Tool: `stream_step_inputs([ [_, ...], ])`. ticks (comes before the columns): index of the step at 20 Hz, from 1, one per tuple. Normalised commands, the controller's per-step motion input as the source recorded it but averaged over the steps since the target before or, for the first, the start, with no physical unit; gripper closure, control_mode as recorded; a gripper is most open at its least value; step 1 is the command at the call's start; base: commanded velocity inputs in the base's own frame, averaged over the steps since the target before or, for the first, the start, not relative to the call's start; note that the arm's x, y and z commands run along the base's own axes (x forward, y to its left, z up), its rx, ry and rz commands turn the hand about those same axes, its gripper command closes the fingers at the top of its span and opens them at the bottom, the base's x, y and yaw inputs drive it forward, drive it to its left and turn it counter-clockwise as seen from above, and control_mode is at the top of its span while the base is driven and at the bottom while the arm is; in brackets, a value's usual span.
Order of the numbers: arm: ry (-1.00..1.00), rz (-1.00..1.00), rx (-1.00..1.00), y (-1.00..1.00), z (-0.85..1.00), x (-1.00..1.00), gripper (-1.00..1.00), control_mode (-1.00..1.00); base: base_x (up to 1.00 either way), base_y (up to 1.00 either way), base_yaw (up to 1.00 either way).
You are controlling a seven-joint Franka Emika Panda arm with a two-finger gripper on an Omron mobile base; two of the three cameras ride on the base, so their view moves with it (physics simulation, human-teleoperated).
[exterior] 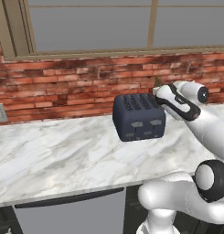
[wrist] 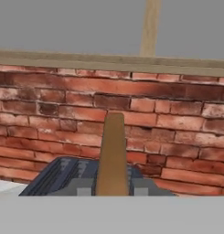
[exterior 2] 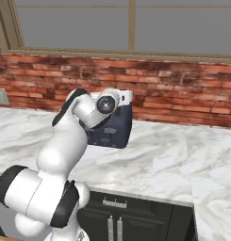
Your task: Start the toaster. Once the lever pops up, take the bread to the plate on the dining counter.
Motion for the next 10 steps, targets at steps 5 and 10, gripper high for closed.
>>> stream_step_inputs([
  [5,0.21,0.00,-0.01,0.18,1.00,-0.92,1.00,-1.00,0.00,0.00,0.00],
  [10,0.40,0.00,0.00,0.01,0.92,-0.89,1.00,-1.00,0.00,0.00,0.00],
])
